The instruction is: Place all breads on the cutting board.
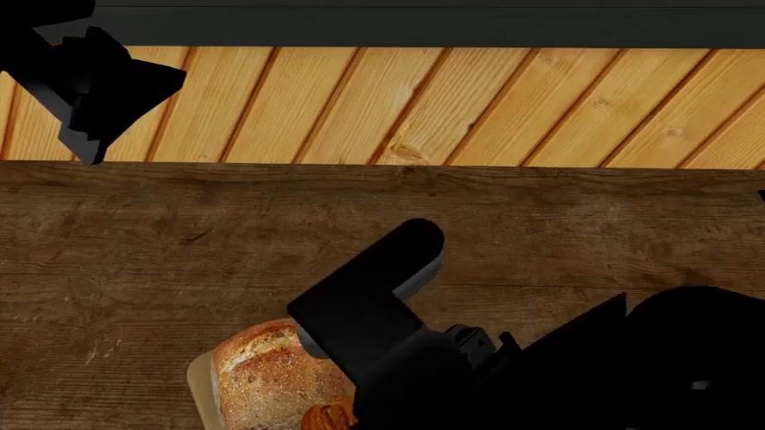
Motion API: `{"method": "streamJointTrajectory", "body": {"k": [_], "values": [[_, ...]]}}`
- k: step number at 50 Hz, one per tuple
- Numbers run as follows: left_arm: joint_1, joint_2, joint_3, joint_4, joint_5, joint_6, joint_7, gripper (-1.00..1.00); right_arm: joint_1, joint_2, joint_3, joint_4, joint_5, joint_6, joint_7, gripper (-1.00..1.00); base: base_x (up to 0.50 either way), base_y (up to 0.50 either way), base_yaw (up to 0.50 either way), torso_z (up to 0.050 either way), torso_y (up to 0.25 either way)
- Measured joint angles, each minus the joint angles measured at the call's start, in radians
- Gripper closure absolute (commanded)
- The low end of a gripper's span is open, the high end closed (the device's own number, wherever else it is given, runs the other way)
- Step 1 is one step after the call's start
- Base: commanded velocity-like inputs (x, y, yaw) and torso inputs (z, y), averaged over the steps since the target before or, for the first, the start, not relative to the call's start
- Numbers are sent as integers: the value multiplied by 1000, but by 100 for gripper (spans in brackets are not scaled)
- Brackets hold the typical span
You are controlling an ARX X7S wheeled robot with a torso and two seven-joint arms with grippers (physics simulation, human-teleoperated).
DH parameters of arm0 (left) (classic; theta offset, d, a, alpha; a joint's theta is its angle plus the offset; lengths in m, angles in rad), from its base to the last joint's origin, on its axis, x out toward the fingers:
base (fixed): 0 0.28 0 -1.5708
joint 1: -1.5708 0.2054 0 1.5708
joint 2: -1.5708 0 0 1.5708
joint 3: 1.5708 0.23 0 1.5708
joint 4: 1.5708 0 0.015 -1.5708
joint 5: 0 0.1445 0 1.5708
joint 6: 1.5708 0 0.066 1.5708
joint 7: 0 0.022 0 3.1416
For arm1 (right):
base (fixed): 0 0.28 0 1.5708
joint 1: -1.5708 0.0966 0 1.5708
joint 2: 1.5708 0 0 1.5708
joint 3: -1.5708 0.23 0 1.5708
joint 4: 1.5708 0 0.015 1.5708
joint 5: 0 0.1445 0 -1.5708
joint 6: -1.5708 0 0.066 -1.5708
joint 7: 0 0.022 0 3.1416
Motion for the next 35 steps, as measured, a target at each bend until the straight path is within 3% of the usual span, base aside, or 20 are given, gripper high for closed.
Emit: {"method": "streamJointTrajectory", "body": {"k": [16,35], "values": [[3,-13,-13,34,-22,-8,-41,-100,213,131,78,-91,207,37,113,-100,0,0,0,0,0],[66,-116,-134,230,-209,33,-323,-100,317,301,187,-149,256,-27,151,-100,0,0,0,0,0]]}}
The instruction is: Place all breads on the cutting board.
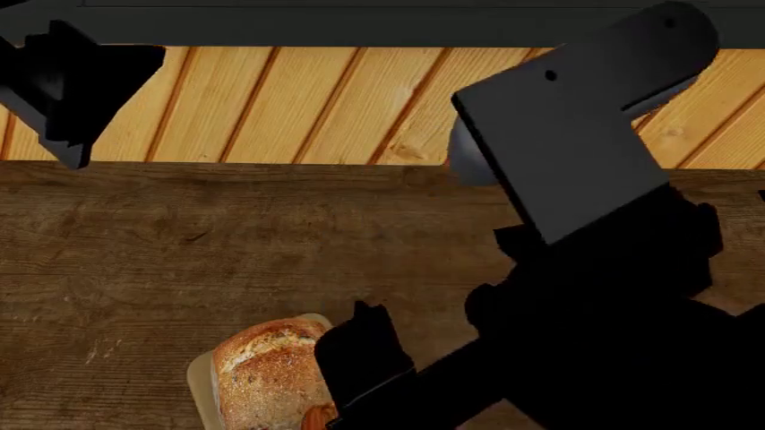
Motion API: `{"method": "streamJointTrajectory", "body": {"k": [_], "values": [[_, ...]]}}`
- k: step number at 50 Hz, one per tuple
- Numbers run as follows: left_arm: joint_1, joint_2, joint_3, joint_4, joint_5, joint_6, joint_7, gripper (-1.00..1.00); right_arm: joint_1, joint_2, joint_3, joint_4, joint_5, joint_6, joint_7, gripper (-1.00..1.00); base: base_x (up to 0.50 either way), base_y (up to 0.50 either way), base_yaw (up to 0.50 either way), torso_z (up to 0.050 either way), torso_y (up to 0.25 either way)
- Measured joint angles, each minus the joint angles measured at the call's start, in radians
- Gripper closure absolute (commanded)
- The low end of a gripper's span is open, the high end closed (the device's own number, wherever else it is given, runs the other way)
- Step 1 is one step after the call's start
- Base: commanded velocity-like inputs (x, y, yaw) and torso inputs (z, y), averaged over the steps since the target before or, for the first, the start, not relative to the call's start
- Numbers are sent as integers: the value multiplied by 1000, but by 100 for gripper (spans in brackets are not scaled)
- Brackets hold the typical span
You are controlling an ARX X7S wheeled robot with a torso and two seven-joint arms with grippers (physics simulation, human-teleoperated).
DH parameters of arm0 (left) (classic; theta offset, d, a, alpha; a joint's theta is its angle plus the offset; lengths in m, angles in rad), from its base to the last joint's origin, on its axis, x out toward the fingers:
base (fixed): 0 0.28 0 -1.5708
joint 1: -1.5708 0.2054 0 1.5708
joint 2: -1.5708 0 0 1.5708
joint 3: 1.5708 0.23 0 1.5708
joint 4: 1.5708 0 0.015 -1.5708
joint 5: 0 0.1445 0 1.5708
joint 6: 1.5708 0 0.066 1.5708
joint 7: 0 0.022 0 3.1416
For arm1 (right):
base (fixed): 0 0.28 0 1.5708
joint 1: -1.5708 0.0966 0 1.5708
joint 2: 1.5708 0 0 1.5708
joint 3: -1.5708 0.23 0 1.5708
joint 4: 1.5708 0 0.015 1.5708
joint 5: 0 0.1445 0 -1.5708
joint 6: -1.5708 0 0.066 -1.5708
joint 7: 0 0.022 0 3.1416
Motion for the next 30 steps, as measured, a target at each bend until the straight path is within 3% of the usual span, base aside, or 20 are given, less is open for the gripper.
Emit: {"method": "streamJointTrajectory", "body": {"k": [17,24,30], "values": [[130,-167,-120,217,-157,144,-260,-100,-21,180,84,-79,-105,-155,0,-100,0,0,0,0,0],[258,-328,-185,410,-229,294,-371,-100,-52,317,113,-144,-210,-290,-11,-100,0,0,0,0,0],[364,-418,-215,514,-240,413,-411,-100,-98,378,105,-180,-300,-404,-13,-100,0,0,0,0,0]]}}
